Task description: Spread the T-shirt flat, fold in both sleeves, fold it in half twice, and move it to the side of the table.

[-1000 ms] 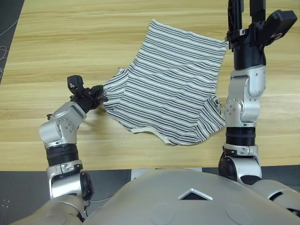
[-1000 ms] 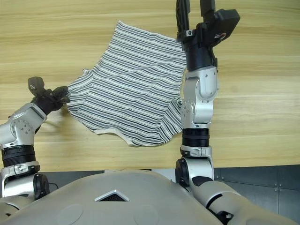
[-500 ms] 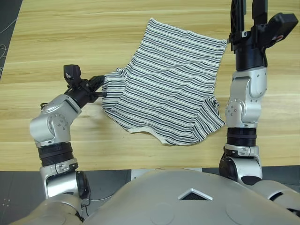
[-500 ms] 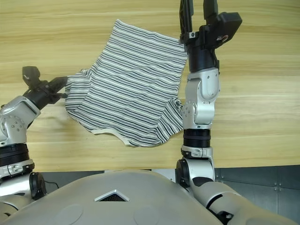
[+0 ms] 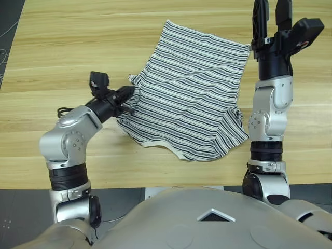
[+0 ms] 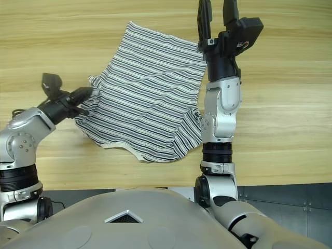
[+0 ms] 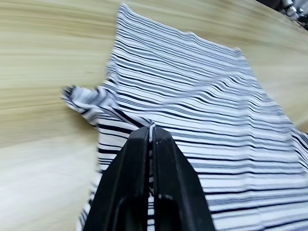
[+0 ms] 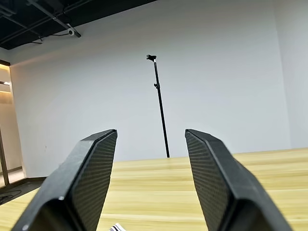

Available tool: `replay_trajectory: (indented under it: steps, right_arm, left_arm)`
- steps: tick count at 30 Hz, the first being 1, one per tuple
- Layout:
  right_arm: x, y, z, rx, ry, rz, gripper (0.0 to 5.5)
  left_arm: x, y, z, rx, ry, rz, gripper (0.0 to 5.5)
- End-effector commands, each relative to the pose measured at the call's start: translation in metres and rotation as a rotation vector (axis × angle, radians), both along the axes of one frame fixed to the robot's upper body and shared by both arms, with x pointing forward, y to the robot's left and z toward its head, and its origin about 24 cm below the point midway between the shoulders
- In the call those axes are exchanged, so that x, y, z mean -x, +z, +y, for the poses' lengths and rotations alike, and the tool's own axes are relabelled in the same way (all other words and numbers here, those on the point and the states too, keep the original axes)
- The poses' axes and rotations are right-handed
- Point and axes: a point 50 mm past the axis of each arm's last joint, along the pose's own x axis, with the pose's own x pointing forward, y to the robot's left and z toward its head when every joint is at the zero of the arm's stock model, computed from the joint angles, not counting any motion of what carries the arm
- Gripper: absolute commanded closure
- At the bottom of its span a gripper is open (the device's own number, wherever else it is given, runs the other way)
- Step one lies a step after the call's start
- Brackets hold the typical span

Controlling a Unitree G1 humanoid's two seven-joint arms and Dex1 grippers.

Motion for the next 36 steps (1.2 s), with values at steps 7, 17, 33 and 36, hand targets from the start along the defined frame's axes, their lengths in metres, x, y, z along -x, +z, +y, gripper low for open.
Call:
replay_trajectory:
  steps: [7,17,33,36]
  right_arm:
    - [-0.001,-0.002,-0.002,0.010,-0.011,0.000,2.87]
    - [0.000,-0.005,-0.003,0.008,-0.009,0.007,2.87]
    - [0.026,-0.043,-0.077,0.149,0.111,0.566,2.87]
    - [0.081,-0.048,-0.107,0.246,0.358,0.754,2.87]
  left_arm:
    - [0.017,-0.020,-0.015,-0.081,-0.106,0.078,5.36]
    - [0.010,-0.020,-0.009,-0.131,-0.039,0.036,4.62]
    - [0.024,0.016,-0.044,0.190,-0.170,-0.039,3.70]
    - [0.021,0.021,-0.041,0.215,-0.113,-0.067,3.70]
